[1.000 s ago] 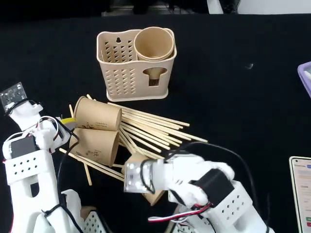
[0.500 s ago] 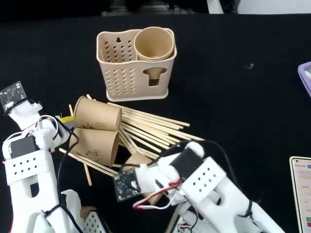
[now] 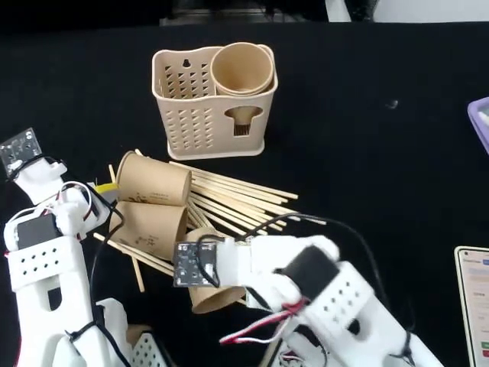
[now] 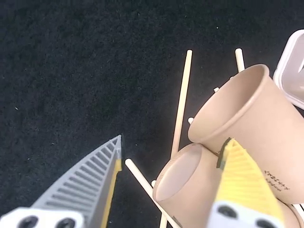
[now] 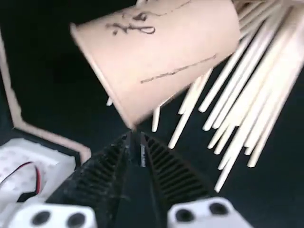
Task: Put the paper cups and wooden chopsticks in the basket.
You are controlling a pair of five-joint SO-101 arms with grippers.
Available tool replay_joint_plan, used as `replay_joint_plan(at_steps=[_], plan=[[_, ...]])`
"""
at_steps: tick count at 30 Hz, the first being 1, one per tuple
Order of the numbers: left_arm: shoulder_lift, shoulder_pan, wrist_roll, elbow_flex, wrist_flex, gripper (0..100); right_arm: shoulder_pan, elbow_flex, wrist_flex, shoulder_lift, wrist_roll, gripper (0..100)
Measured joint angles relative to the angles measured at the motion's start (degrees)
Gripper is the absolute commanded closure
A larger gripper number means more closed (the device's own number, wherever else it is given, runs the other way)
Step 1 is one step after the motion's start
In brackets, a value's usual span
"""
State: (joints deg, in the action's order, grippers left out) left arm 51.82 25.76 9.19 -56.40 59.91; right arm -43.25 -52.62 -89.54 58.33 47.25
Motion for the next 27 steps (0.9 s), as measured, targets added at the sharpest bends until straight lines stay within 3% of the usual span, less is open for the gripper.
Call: replay_joint_plan(at_steps=[4,8,11,14,20,27], plan=[[0.0,0.0,0.0,0.0,0.0,67,0.0,4.75,-2.2,5.36,-0.44,98.8],[0.0,0.0,0.0,0.0,0.0,67,5.63,11.78,-6.15,8.35,-0.44,97.4],[0.0,0.0,0.0,0.0,0.0,67,7.21,11.43,-6.86,8.53,-0.53,85.9],[0.0,0.0,0.0,0.0,0.0,67,3.78,6.42,-5.1,7.74,-2.64,76.0],[0.0,0.0,0.0,0.0,0.0,67,-6.24,-1.49,-1.14,5.1,-5.54,78.7],[0.0,0.0,0.0,0.0,0.0,67,-7.82,-6.33,4.31,5.1,-5.71,78.8]])
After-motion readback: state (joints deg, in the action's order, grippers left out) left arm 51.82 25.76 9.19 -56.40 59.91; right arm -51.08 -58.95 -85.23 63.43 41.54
